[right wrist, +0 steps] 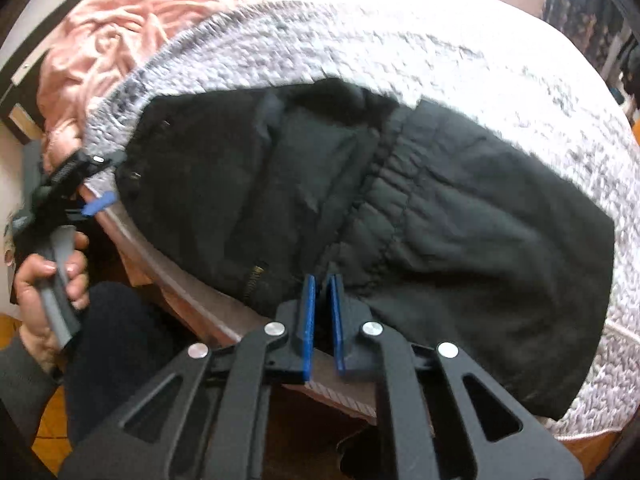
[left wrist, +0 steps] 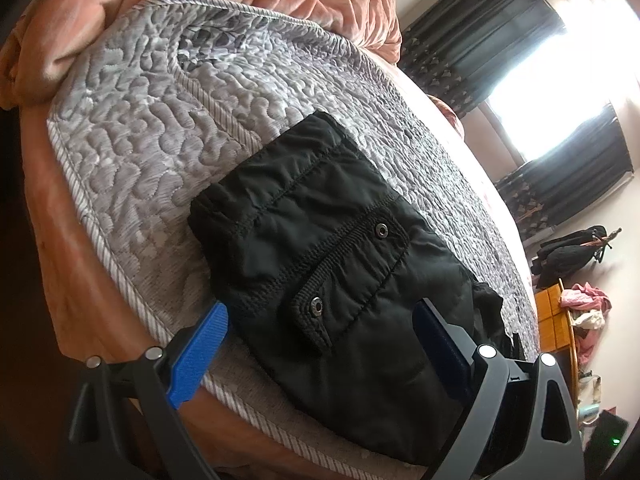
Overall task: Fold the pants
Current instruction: 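Grasp the edge of the folded black pants with both grippers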
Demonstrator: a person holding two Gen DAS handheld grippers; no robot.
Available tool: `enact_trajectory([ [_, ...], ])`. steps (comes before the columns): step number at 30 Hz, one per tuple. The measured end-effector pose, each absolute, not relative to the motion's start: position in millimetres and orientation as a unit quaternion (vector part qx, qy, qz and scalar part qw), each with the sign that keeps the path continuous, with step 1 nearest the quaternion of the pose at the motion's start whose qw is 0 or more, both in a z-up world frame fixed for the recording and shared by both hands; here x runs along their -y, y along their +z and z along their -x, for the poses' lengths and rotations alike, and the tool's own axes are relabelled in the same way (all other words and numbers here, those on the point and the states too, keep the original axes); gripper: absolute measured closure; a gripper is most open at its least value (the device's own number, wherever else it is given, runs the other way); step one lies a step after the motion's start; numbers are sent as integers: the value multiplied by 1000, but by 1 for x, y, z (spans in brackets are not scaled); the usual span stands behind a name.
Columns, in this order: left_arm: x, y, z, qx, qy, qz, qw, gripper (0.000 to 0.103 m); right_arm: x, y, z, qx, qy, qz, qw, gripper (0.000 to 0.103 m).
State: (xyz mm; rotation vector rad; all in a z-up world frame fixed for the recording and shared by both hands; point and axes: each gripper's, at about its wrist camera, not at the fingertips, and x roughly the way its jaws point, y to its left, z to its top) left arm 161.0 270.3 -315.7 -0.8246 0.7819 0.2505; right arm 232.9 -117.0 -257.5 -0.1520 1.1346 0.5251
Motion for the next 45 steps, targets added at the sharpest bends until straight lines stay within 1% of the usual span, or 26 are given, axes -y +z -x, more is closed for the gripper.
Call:
enact_trajectory([
  [2,-270,-316,-161,-369,118,391,835,9,117,-250,-228,-520,259,76,810,103],
  [6,-268,-317,-165,-375,116,389,833,9,104,-280,-227,-548,274,102,784,103],
  [9,-267,-318,-165,-376,117,389,833,9,102,-275,-226,-548,287,94,780,103],
  [10,-268,-320,-165,-377,117,392,831,9,102,-266,-229,-550,303,79,775,98],
  [12,-272,-323,-165,-380,113,410,822,9,99,-250,-237,-556,334,61,759,73],
  [13,-276,-325,-162,-378,111,423,816,9,95,-236,-244,-553,353,59,752,50],
  [14,-280,-326,-158,-372,111,438,811,9,89,-224,-253,-548,368,64,748,38],
  [15,-285,-326,-153,-364,111,456,805,9,83,-212,-261,-545,381,72,743,36],
  [17,-297,-333,-141,-345,119,505,782,6,64,-188,-287,-552,413,87,719,17],
  [20,-307,-350,-139,-340,106,570,741,6,22,-170,-332,-567,448,113,682,13],
  [24,-319,-366,-143,-313,84,632,704,6,-49,-171,-379,-591,476,175,627,12],
  [28,-329,-379,-153,-325,94,639,691,6,-132,-202,-407,-608,506,226,569,12],
  [32,-333,-387,-159,-311,86,657,681,4,-198,-241,-420,-622,521,264,521,12],
  [34,-332,-387,-161,-304,86,657,684,8,-225,-260,-422,-627,528,275,502,12],
  [35,-330,-387,-164,-305,81,657,685,27,-235,-267,-422,-628,533,280,493,12],
  [36,-329,-388,-169,-313,80,656,682,36,-249,-276,-423,-627,538,289,484,12],
  [38,-332,-392,-173,-316,82,661,676,38,-267,-287,-423,-628,543,299,470,12],
  [44,-340,-405,-168,-293,75,694,653,38,-307,-309,-414,-622,564,342,421,12],
  [45,-340,-405,-169,-294,75,693,654,40,-311,-313,-411,-621,564,354,414,12],
])
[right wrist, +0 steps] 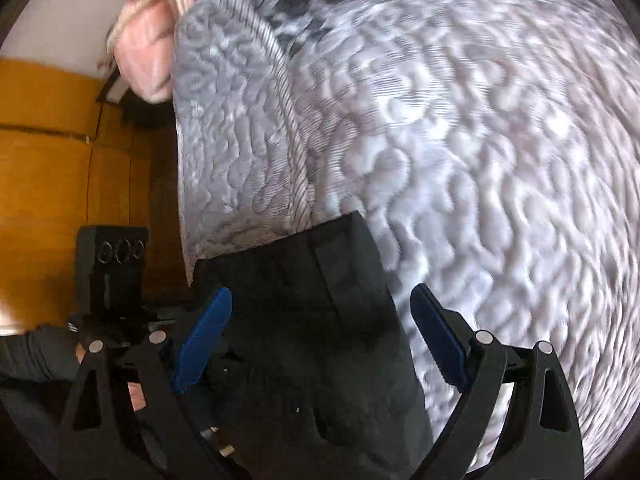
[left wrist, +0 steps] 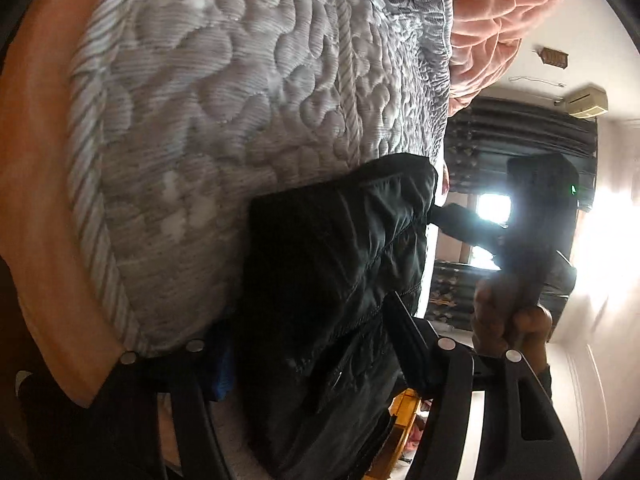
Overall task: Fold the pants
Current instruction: 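Grasp the edge of the folded black pants with both grippers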
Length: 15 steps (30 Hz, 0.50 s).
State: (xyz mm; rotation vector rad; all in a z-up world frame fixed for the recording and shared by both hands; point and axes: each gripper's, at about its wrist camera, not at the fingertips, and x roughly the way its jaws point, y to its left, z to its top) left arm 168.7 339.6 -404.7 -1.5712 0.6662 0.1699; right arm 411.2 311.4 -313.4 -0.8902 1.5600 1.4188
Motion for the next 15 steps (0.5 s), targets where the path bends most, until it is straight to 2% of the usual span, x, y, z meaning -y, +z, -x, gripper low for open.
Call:
enact_trajectory([
  [1,-339,-404,-170,-295,78,689,657,40,-316,-319,-407,-622,563,368,400,16],
  [2,-338,-402,-171,-299,85,684,660,45,-318,-323,-403,-622,563,378,391,30],
  [3,-338,-400,-173,-301,89,681,661,56,-319,-327,-400,-621,559,391,386,34],
  [5,-337,-398,-175,-307,102,678,660,64,-319,-327,-399,-616,553,402,391,53],
  [7,-336,-394,-176,-312,111,670,664,70,-316,-321,-402,-615,551,404,394,67],
  [10,-332,-378,-180,-320,124,650,678,76,-308,-304,-404,-611,557,400,395,74],
  [15,-329,-347,-192,-328,132,622,699,78,-298,-275,-403,-598,560,405,407,76],
])
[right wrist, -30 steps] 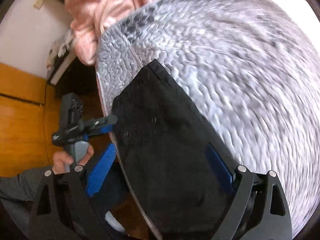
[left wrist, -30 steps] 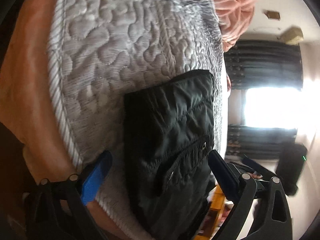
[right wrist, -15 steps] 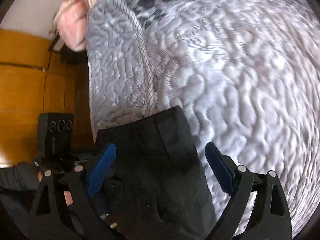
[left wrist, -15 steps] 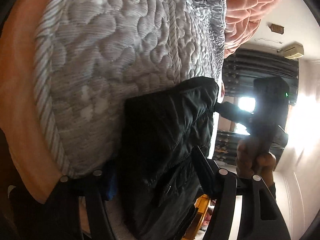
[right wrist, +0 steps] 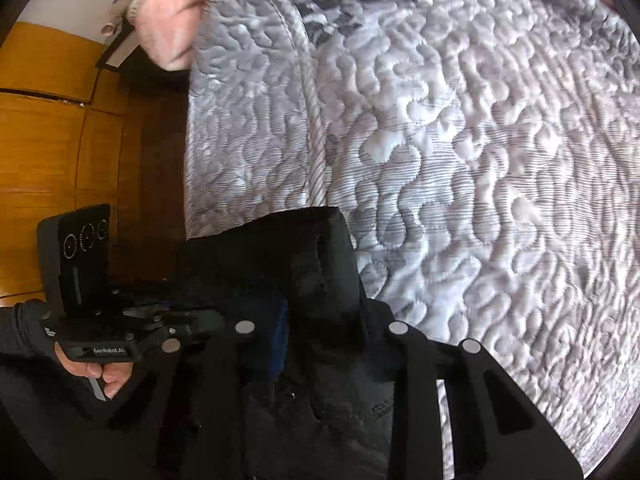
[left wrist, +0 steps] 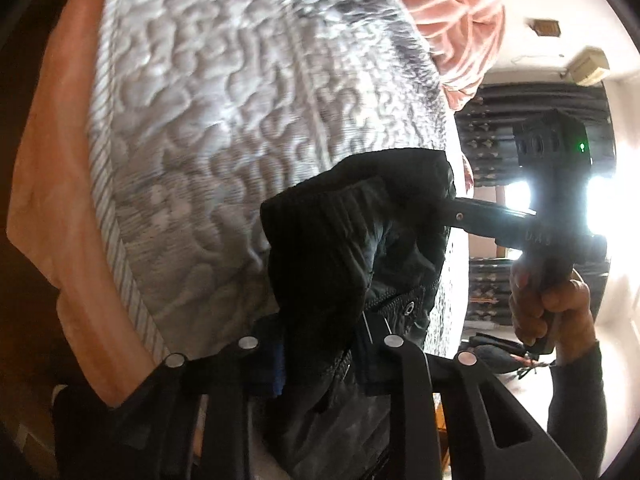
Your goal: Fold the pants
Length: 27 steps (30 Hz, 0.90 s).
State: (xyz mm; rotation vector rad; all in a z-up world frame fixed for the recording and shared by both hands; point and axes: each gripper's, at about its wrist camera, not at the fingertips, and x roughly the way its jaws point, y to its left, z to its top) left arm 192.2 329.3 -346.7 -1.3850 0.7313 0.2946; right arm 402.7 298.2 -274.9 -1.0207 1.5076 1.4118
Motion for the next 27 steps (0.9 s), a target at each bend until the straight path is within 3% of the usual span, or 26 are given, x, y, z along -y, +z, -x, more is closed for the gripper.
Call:
enact_trajectory([
  [27,-274,-222,-200,-317,89,502,800,79,-217,-136,-385,-533,557,401,494,78],
])
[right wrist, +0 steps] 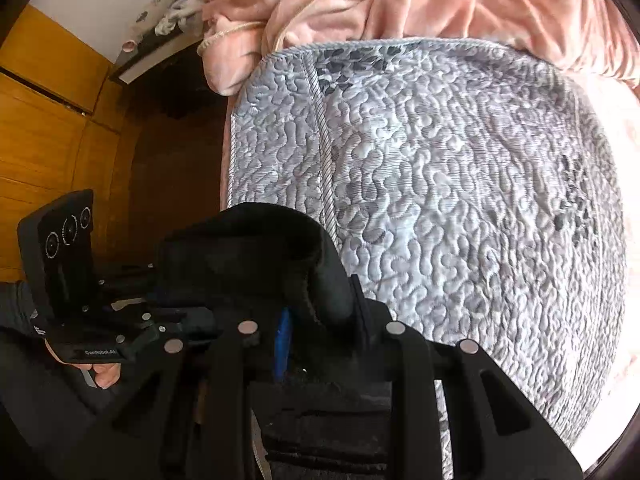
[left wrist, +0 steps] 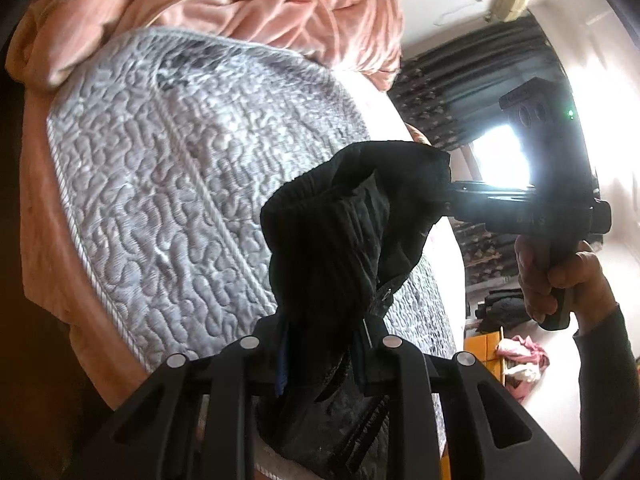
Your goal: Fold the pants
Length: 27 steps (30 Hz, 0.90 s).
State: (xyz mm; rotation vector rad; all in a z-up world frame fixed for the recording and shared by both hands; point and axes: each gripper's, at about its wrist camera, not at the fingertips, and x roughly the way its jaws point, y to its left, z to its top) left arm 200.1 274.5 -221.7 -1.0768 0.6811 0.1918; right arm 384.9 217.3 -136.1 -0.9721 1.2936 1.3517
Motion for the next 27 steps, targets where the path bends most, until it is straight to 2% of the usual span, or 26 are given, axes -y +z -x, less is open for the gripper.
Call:
enact_trajectory([
  [27,-199,-136,-178,-306,51,418,854,79,-127,-45,-347,-468,553,391,567,78],
])
